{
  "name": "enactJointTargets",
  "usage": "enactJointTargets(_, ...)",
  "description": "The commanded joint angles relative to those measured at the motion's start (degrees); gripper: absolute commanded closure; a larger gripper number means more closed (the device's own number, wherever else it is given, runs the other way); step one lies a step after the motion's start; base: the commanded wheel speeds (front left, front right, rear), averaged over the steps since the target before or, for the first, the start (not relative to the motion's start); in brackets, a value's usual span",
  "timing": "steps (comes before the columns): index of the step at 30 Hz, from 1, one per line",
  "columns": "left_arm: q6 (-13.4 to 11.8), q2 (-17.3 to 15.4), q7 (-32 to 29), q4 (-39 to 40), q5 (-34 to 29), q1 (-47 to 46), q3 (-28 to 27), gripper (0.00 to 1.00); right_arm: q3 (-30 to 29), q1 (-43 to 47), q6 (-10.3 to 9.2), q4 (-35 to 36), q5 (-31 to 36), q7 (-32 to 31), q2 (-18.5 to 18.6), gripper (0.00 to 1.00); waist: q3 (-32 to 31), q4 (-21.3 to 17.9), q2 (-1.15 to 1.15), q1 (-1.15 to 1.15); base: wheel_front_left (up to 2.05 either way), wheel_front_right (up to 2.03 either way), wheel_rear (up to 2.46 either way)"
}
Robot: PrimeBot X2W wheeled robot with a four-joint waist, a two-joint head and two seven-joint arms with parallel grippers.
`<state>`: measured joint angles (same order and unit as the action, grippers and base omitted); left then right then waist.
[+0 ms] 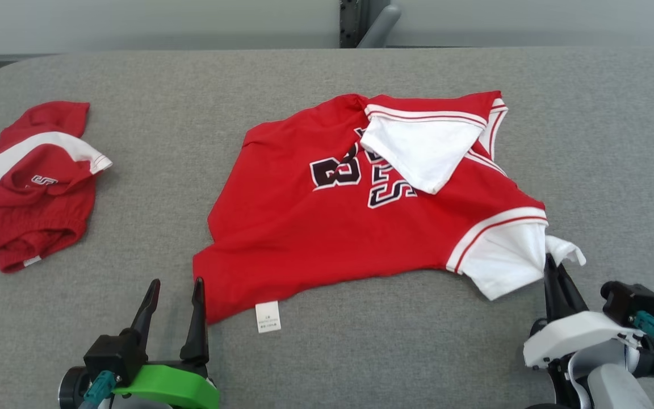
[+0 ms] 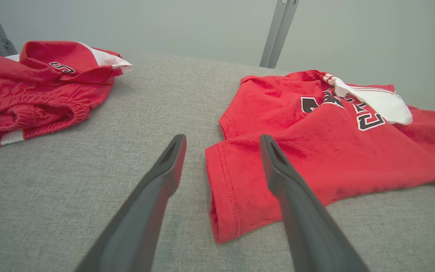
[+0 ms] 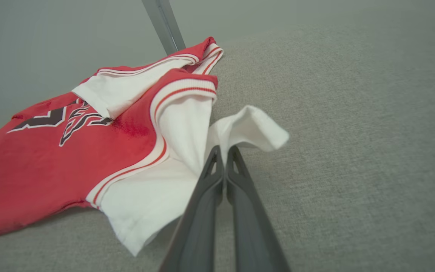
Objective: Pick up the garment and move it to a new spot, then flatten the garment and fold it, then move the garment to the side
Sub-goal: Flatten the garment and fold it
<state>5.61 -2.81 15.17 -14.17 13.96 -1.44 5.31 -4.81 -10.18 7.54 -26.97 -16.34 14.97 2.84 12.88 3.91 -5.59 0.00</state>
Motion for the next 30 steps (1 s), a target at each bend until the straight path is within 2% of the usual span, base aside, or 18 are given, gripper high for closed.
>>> enactJointTargets(1, 0.1, -0.2, -0.1, -0.3, -0.6, 1.2, -0.3, 0.0, -0.6, 1.7, -0.1, -0.2, 0.8, 0.1, 0.2, 0.55, -3.6, -3.8, 0.0, 0.0, 0.0, 0.0, 0.0)
enactJointTargets(2, 0.1, -0.2, -0.1, -0.5, -0.7, 1.4, -0.4, 0.0, -1.1, 2.3, -0.1, -0.3, 1.3, 0.1, 0.2, 0.0, -3.9, -4.1, 0.0, 0.0, 0.0, 0.0, 0.0)
enactJointTargets(6, -0.1, -0.2, -0.1, -0.8, -0.7, 2.4, -0.8, 0.0, -3.8, 4.3, -0.09, 1.3, 3.8, 0.1, 0.2, 0.0, -5.0, -4.8, 0.0, 0.0, 0.0, 0.0, 0.0)
enactJointTargets(12, -1.3, -0.2, -0.1, -0.4, -0.9, 3.8, -2.5, 0.0, -6.7, 6.0, -0.09, 7.7, 6.8, 0.1, 0.1, 0.0, -6.3, -5.2, 0.0, 0.0, 0.0, 0.0, 0.0)
enactJointTargets(22, -2.8, -0.2, -0.1, 0.5, -1.9, 5.2, -4.7, 0.0, -5.3, 7.8, -0.09, 14.4, 9.7, 0.1, 0.0, 0.0, -8.1, -5.4, 0.0, 0.0, 0.0, 0.0, 0.0)
enactJointTargets(30, -3.0, -0.2, -0.1, 1.2, -1.4, 7.0, -4.4, 0.0, -3.8, 9.7, -0.09, 14.9, 10.3, 0.1, 0.1, 0.0, -9.6, -5.6, 0.0, 0.0, 0.0, 0.0, 0.0)
